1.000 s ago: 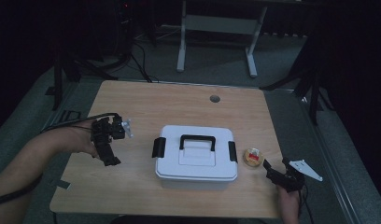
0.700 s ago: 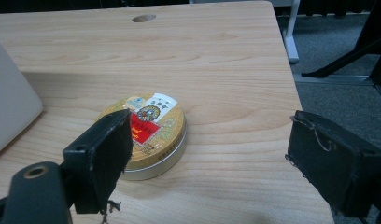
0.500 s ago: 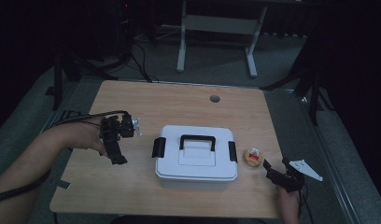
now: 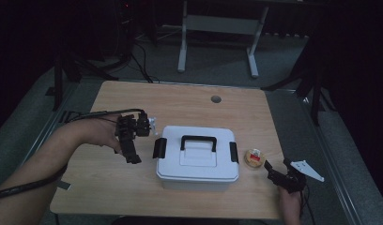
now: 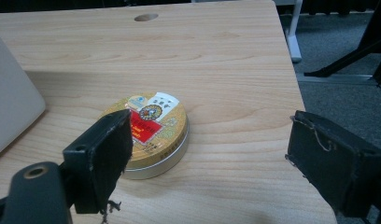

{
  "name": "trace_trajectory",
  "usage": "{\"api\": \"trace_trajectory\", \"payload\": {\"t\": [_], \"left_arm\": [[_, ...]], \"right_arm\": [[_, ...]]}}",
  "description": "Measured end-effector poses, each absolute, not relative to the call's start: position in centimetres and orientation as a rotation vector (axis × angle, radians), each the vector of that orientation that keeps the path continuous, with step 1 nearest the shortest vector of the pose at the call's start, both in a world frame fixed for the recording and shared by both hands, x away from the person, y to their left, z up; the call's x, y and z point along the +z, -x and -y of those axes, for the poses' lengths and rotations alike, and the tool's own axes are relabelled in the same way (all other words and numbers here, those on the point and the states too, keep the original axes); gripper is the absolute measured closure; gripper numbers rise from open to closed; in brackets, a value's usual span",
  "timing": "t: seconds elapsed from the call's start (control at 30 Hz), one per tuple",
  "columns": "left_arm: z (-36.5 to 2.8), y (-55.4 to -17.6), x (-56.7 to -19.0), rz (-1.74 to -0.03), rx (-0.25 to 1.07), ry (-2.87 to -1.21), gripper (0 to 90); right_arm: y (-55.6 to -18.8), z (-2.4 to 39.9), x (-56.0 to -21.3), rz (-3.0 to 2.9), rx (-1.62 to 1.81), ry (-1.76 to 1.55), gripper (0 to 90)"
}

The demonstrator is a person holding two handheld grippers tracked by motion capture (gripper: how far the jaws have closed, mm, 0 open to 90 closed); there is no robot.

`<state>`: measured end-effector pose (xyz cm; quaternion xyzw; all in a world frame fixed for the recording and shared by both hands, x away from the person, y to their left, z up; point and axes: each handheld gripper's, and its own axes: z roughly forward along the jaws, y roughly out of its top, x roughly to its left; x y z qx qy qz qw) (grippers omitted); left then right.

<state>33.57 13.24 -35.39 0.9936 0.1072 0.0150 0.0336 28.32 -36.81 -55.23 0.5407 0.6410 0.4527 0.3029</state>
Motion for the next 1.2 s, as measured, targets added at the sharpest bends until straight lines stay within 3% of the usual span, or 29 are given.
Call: {"api": "trace_trajectory", "payload": {"t": [1.2], "left_arm": [[-4.6,-36.2,-35.6,-0.14,-0.009,-3.084,6.4]], "right_arm": [[-28.3,37.1,-55.2,-1.688,1.232,-1.448,13.7]]}}
